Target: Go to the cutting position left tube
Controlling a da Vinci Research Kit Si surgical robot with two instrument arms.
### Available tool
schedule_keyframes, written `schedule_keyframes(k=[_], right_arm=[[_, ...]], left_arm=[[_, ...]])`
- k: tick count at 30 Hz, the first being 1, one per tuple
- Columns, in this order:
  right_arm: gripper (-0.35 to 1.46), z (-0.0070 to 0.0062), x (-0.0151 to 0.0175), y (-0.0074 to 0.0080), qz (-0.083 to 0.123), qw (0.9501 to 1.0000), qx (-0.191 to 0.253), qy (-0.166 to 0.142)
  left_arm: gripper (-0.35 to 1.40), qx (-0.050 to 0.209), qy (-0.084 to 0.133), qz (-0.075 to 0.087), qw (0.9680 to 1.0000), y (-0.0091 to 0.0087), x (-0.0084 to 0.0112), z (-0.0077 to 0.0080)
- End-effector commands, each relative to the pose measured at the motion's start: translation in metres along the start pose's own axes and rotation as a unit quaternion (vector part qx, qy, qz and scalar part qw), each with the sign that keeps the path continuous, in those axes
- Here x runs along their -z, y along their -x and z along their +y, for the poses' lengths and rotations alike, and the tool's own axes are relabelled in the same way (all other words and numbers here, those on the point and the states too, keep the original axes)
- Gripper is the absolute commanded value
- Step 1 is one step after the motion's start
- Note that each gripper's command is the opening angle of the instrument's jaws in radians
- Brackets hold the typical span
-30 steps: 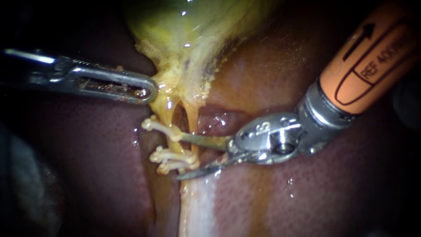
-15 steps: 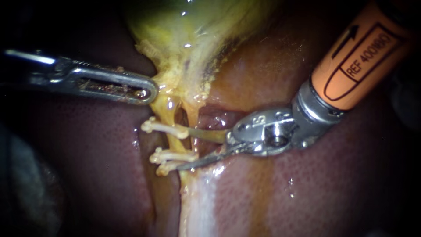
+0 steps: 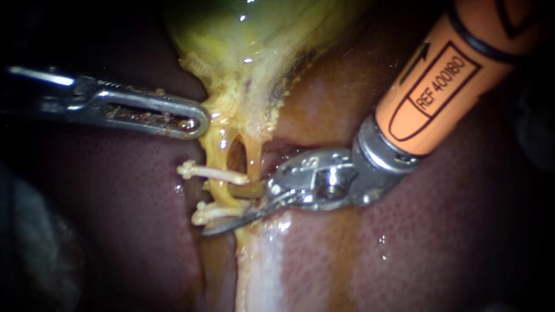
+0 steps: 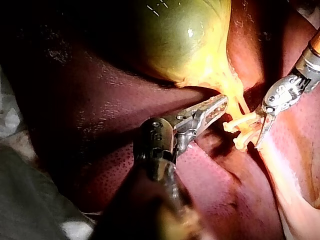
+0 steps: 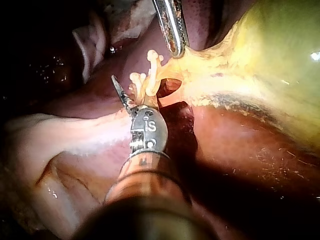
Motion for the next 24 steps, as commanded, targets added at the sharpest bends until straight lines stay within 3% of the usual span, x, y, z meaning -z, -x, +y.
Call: schedule_keyframes(k=[1,13,24], right_arm=[[1.30,0.0002,-0.0003,-0.0003,0.004,1.0000,-0.005,0.000],[1.30,0.0006,-0.0017,-0.0012,0.034,0.9980,-0.052,-0.006],[1.33,-0.0022,-0.0004,-0.0038,0.065,0.9954,-0.057,-0.042]], left_arm=[[-0.35,0.000,0.000,0.000,1.0000,0.0000,0.0000,0.0000],[-0.35,0.000,-0.001,0.001,1.0000,0.0000,-0.0002,0.0001],[-0.35,0.000,-0.001,0.000,1.0000,0.0000,-0.0002,0.0001]])
